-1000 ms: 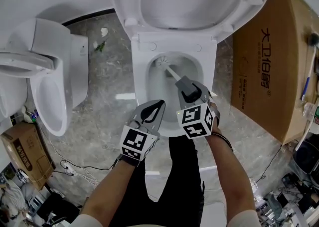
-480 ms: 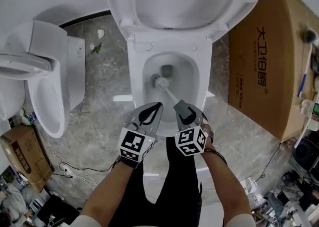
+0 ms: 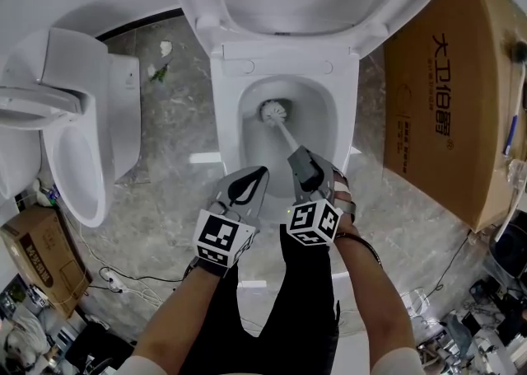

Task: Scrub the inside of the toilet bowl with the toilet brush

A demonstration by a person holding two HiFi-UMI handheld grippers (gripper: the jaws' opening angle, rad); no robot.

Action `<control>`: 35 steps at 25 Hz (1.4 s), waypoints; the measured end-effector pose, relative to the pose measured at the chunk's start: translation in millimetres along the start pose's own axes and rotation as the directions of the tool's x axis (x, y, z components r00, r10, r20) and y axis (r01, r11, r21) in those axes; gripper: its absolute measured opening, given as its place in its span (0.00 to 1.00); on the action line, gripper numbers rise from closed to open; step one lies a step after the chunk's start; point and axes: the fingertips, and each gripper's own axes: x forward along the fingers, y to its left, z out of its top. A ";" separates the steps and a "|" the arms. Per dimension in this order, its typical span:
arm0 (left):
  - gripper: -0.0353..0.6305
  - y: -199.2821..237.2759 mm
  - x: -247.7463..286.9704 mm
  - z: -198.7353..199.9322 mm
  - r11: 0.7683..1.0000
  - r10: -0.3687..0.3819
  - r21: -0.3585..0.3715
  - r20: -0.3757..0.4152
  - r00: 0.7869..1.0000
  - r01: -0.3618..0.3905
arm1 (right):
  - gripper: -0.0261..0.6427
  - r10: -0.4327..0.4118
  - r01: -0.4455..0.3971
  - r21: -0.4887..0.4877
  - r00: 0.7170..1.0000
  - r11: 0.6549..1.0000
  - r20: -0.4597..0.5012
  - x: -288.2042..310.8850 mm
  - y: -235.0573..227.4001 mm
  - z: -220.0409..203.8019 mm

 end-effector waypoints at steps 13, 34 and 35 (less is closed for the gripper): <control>0.06 -1.2 5.7 4.6 1.000 -0.021 -0.020 0.011 1.000 0.021 | 0.28 -0.042 0.015 -0.171 0.987 0.985 -0.153 -9.1 -33.8 -35.1; 0.06 9.6 -7.4 -4.1 0.999 -0.035 -0.029 0.013 0.999 0.035 | 0.28 0.102 -0.106 -0.010 0.975 0.994 -0.196 -17.1 41.5 -32.8; 0.06 10.3 -7.6 -5.4 0.999 -0.034 -0.030 0.011 0.999 0.034 | 0.28 0.099 -0.099 0.009 0.978 0.995 -0.181 -15.3 38.7 -30.4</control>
